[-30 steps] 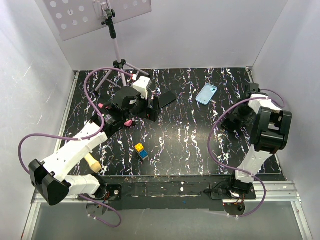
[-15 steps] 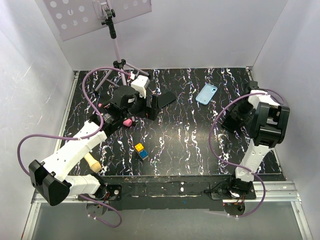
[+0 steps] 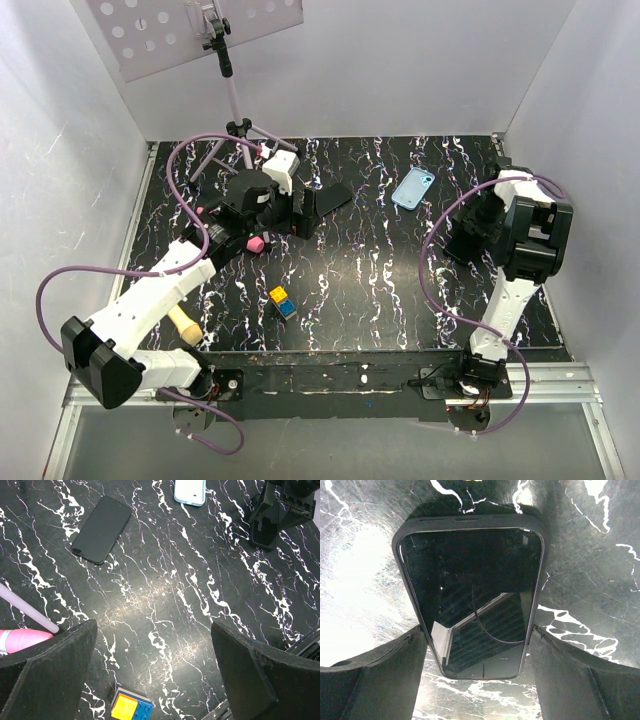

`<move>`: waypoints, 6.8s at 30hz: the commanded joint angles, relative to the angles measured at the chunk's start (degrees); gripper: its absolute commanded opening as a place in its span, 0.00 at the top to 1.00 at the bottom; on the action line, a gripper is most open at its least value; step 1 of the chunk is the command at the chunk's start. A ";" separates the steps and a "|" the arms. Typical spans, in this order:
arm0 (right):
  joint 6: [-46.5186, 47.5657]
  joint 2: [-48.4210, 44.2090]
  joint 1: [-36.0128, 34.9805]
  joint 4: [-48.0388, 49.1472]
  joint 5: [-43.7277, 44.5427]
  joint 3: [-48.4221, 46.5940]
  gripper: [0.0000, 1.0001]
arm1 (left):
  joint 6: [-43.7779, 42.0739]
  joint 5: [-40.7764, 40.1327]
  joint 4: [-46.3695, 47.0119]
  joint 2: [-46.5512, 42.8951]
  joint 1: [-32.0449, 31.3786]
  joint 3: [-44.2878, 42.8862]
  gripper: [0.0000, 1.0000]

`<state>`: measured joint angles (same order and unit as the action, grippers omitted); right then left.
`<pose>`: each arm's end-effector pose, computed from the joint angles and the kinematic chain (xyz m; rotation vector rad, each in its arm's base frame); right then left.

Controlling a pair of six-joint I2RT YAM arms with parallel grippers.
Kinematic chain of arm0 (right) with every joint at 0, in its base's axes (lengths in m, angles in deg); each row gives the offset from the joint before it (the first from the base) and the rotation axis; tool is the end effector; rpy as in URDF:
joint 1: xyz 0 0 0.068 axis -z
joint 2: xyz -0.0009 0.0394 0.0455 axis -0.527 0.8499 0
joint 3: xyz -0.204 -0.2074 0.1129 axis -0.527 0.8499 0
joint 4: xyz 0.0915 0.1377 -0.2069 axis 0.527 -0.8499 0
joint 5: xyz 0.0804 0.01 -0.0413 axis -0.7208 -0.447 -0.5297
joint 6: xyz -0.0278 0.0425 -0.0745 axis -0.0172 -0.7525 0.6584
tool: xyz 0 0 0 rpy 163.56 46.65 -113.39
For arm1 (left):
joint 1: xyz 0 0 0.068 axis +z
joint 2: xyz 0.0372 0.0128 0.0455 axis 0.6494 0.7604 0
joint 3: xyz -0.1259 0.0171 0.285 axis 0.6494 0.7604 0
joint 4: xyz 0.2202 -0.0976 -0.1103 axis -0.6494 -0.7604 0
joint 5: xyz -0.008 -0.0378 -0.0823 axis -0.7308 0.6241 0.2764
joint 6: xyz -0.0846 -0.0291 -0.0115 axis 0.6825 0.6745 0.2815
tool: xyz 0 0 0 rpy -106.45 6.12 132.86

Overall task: Take the phone out of the phone case
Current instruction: Pick up the phone at the center of the board, then adjust the phone.

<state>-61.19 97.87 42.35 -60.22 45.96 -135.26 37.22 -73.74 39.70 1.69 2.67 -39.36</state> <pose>0.4310 -0.0899 0.1529 1.0602 2.7640 -0.1331 0.2434 -0.1876 0.3811 0.4268 2.0729 -0.5364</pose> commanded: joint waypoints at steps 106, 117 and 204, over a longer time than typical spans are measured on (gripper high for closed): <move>-27.89 -64.88 -46.32 45.18 -36.49 50.19 0.17 | 7.51 -21.47 22.26 -16.80 -27.66 28.67 1.00; 11.35 -66.73 -45.79 15.61 -38.99 38.07 0.13 | -1.35 31.79 3.87 -24.56 -9.92 21.91 1.00; 6.27 -76.57 -54.67 36.69 -58.82 41.14 0.45 | 35.28 63.71 36.65 -14.00 7.24 11.26 1.00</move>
<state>-55.44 20.97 -12.16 -30.56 -7.52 -93.58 69.66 -12.46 73.41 -11.21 9.65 -26.29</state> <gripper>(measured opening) 0.578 0.127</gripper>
